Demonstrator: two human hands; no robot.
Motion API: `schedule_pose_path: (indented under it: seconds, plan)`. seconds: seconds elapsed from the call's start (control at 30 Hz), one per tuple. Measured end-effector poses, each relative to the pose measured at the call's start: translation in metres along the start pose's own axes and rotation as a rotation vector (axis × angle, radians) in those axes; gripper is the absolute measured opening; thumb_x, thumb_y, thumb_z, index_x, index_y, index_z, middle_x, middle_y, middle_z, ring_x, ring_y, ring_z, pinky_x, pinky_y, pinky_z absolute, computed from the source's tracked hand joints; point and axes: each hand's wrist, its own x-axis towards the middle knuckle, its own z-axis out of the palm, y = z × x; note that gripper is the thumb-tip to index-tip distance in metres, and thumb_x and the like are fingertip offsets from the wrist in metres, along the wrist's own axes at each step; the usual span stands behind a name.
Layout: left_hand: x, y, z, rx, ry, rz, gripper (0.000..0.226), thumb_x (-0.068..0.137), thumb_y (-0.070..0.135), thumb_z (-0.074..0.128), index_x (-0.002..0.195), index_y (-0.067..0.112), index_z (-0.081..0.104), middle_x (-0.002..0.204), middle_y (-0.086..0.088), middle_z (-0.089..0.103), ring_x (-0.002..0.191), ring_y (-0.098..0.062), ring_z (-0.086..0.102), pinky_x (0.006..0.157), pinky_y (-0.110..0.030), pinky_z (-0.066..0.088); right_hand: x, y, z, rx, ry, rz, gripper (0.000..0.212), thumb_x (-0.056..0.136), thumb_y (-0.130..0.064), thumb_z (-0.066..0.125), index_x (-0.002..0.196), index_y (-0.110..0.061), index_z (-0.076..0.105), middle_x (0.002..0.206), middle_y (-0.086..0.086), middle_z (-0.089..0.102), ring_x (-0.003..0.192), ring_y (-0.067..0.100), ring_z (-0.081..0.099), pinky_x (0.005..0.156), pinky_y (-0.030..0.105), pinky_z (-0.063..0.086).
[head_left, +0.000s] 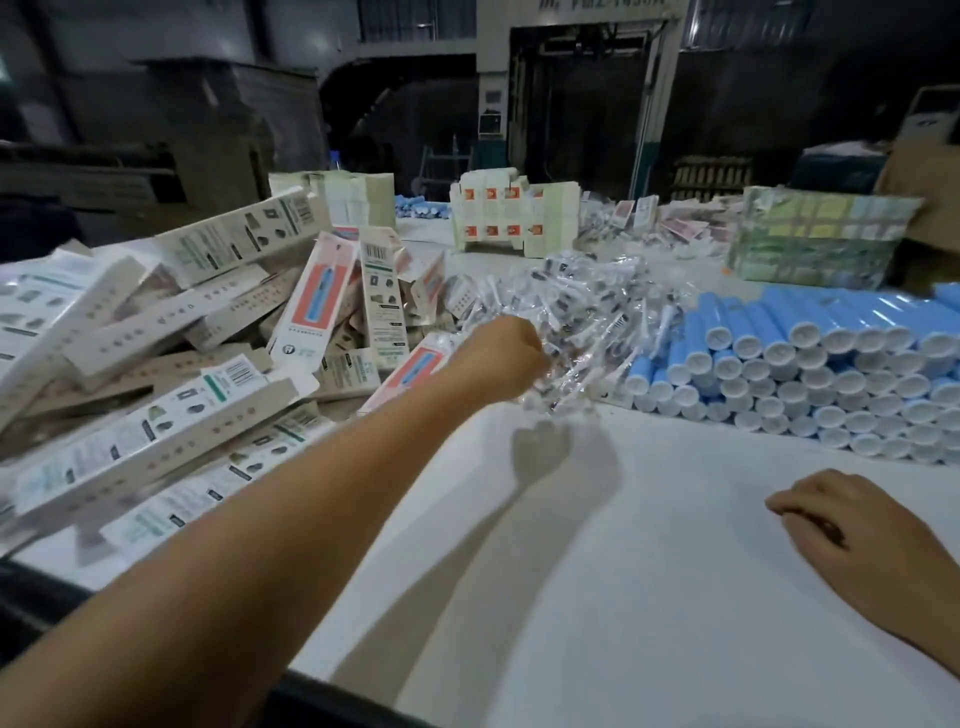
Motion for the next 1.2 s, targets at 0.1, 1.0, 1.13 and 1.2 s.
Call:
schedule_pose_path:
  seconds: [0.1, 1.0, 1.13, 1.2]
  plan:
    - [0.016, -0.057, -0.032, 0.372, 0.055, -0.115, 0.021, 0.092, 0.026, 0.059, 0.106, 0.010, 0.057, 0.082, 0.001, 0.055, 0.064, -0.010, 0.053, 0.049, -0.023, 0.040, 0.000, -0.001, 0.001, 0.021, 0.004, 0.005, 0.025, 0.085, -0.008, 0.064, 0.090, -0.032, 0.067, 0.088, -0.024, 0.053, 0.090, -0.001, 0.050, 0.068, 0.028, 0.038]
    - [-0.030, -0.017, -0.014, -1.263, -0.643, -0.197, 0.053, 0.073, 0.026, 0.054, 0.121, 0.004, 0.053, 0.102, -0.022, 0.068, 0.089, -0.037, 0.068, 0.071, -0.046, 0.057, 0.000, -0.016, -0.009, 0.127, 0.028, 0.034, 0.017, 0.089, -0.011, 0.060, 0.090, -0.026, 0.068, 0.088, -0.017, 0.058, 0.086, 0.003, 0.054, 0.071, 0.008, 0.037]
    - [-0.033, 0.020, 0.041, -1.225, -1.119, -0.181, 0.058, 0.075, 0.015, 0.039, 0.131, 0.003, 0.045, 0.109, -0.024, 0.064, 0.089, -0.041, 0.066, 0.073, -0.045, 0.057, 0.003, -0.011, -0.015, 0.825, 0.190, 0.322, 0.018, 0.098, -0.016, 0.049, 0.097, -0.020, 0.067, 0.082, -0.001, 0.068, 0.059, 0.008, 0.059, 0.051, 0.016, 0.044]
    - [-0.030, 0.031, 0.060, -1.156, -1.167, -0.209, 0.064, 0.073, 0.008, 0.040, 0.136, 0.005, 0.044, 0.109, -0.022, 0.065, 0.086, -0.040, 0.067, 0.070, -0.043, 0.058, 0.005, -0.009, -0.023, 1.210, 0.129, 0.491, 0.032, 0.100, -0.031, 0.043, 0.102, -0.009, 0.067, 0.074, 0.012, 0.067, 0.043, 0.019, 0.052, 0.036, 0.021, 0.035]
